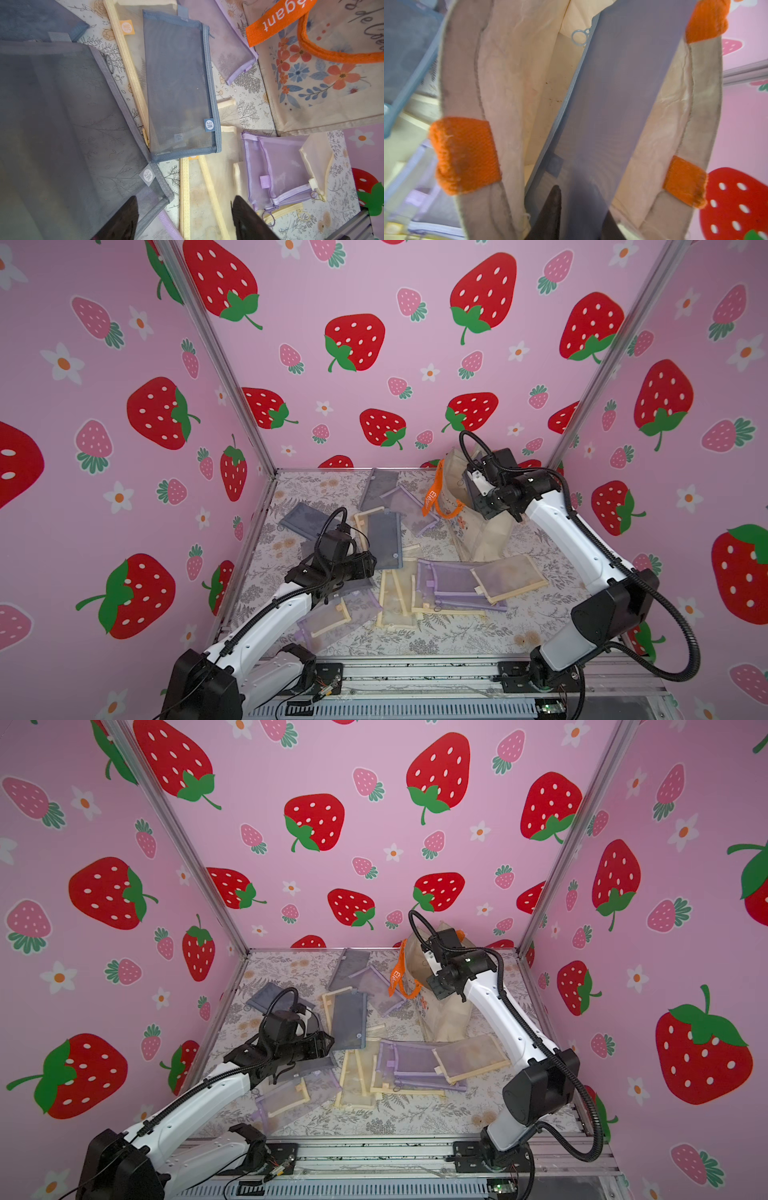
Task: Put the pencil pouch into the canvas bag
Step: Place the pencil pouch in the canvas bag, then pick up the pencil pouch.
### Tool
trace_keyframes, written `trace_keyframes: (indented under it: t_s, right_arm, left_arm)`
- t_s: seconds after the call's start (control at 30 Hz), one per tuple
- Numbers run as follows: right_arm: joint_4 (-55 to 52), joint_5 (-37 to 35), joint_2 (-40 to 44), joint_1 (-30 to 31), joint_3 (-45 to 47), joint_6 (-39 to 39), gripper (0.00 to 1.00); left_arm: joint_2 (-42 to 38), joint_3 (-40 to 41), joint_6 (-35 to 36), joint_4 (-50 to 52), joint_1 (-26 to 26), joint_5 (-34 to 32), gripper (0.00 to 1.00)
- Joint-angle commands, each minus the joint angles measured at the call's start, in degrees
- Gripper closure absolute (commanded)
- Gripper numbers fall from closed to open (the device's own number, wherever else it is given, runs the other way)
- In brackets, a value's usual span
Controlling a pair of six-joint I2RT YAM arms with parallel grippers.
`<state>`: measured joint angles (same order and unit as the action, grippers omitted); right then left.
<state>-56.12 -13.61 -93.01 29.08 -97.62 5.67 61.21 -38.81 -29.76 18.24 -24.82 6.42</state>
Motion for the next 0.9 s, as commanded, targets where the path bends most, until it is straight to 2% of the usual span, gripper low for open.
trace_keyframes:
  t_s: [0.0,0.03,0.13,0.33,0.47,0.5,0.67,0.77,0.87]
  right_arm:
    - [0.43,2.42,1.46,0.04,-2.37,0.26,0.37]
    - [0.32,2.53,2.00,0.09,-2.64,0.37,0.30]
    - [-0.11,2.30,3.40,0.10,-3.03,0.57,0.23]
    - [-2.91,4.26,6.54,1.02,-4.24,-0.25,0.19]
    - [-3.01,6.05,7.13,8.14,-4.24,-3.09,0.18]
    - [-2.10,8.41,6.97,10.25,-3.84,-4.82,0.18]
    - [14.70,25.45,3.97,16.88,7.93,-16.52,0.19]
    - [22.12,27.37,-0.91,17.86,12.98,-21.19,0.21]
    - [25.80,28.03,-6.56,17.67,13.88,-22.71,0.21]
  left_arm:
    - [-0.19,-0.57,0.66,3.37,-0.28,-1.15,0.26]
    - [0.31,-1.02,0.77,4.11,-0.28,-1.23,0.26]
    - [1.83,-2.55,0.68,5.83,-0.43,-0.93,0.25]
    - [5.37,-6.29,0.31,8.18,-0.85,0.25,0.24]
    - [9.98,-9.66,0.98,9.19,1.04,1.14,0.24]
    - [11.60,-10.78,1.51,9.71,1.77,1.06,0.24]
    - [18.58,-14.41,2.50,8.06,6.77,5.27,0.26]
    - [22.41,-16.00,2.50,5.95,10.22,7.18,0.28]
    - [27.38,-18.61,2.91,4.79,12.23,9.17,0.29]
